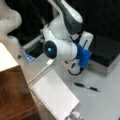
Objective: Turn on the lamps. Open the box. Pick up the pen. Put it in the box.
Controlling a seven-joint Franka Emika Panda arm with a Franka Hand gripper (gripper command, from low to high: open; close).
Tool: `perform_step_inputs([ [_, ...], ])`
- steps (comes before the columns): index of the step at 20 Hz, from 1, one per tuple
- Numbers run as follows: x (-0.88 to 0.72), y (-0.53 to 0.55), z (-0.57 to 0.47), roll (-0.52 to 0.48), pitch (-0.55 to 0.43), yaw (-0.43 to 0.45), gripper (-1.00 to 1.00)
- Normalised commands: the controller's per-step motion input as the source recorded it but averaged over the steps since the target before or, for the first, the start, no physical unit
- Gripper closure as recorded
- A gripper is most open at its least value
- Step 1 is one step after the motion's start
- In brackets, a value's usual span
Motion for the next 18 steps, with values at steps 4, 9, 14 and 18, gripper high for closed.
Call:
perform_step_inputs([
  [4,0.08,-0.05,0.14,-0.004,0.053,-0.095,1.00],
  [9,0.13,-0.02,0.23,-0.018,0.075,-0.101,1.00],
  [14,0.15,0.01,0.37,-0.084,0.053,-0.052,1.00],
  [18,0.16,0.03,0.39,-0.094,0.052,-0.012,1.00],
])
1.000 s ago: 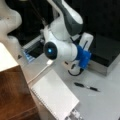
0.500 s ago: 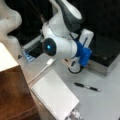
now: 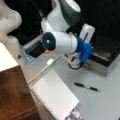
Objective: Turn on the lamps. Open the box. Pick up the pen. Put it in the box.
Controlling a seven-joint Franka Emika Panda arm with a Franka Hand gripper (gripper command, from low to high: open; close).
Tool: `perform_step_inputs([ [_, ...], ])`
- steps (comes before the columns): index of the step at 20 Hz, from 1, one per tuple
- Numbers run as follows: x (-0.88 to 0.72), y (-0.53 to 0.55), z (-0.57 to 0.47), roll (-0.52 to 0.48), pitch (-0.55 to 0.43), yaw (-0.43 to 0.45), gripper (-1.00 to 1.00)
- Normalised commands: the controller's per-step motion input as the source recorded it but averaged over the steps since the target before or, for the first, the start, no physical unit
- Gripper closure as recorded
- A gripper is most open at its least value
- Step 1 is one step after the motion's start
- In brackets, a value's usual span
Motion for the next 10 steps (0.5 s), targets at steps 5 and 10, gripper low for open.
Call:
perform_step_inputs([
  [5,0.19,0.01,0.30,-0.101,0.046,0.027,1.00],
  [10,0.22,0.00,0.27,-0.118,0.061,0.076,1.00],
])
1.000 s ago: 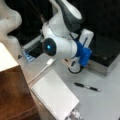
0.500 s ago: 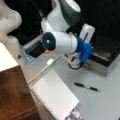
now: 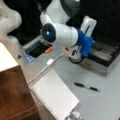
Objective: Turn on the lamps. Open the box. Pick up the pen. Put it in the box.
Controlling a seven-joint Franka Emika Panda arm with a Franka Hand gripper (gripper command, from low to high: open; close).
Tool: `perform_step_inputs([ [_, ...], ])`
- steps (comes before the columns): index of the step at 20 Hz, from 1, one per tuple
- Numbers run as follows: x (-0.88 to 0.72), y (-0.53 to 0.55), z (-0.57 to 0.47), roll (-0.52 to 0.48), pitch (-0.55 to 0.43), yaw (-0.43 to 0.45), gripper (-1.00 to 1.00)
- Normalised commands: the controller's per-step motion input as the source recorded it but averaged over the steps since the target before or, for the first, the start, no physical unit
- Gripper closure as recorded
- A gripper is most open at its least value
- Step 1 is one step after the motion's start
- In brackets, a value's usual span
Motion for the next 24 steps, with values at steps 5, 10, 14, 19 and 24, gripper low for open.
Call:
perform_step_inputs([
  [5,0.23,0.03,0.41,-0.114,0.073,0.117,1.00],
  [10,0.23,0.12,0.52,-0.125,0.094,0.163,1.00],
  [14,0.24,0.13,0.41,-0.141,0.102,0.190,1.00],
  [19,0.25,0.08,0.28,-0.107,0.078,0.192,1.00],
  [24,0.31,0.15,0.28,-0.087,0.086,0.188,1.00],
])
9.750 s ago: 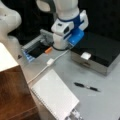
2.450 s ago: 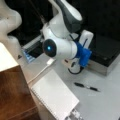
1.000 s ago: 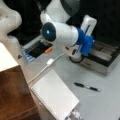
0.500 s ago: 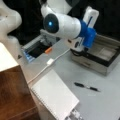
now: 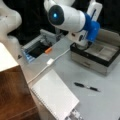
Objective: Turn on the lamps. Open the box. Pick up the pen. Put it in the box.
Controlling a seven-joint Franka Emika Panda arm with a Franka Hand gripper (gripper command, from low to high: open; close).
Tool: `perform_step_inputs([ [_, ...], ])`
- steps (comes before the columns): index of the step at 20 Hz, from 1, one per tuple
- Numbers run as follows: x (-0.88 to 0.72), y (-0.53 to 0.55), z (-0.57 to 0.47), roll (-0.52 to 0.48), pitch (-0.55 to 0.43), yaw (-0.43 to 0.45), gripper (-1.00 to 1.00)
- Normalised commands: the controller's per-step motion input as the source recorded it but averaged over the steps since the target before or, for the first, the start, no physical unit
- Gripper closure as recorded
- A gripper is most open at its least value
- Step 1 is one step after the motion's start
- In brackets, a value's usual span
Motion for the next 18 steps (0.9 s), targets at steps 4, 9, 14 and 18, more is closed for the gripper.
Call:
perform_step_inputs([
  [4,0.38,0.21,0.35,-0.082,0.121,0.175,1.00],
  [9,0.42,0.13,0.33,-0.087,0.130,0.171,1.00],
  [14,0.45,0.05,0.28,-0.092,0.121,0.172,1.00],
  [18,0.48,0.09,0.28,-0.087,0.122,0.157,1.00],
])
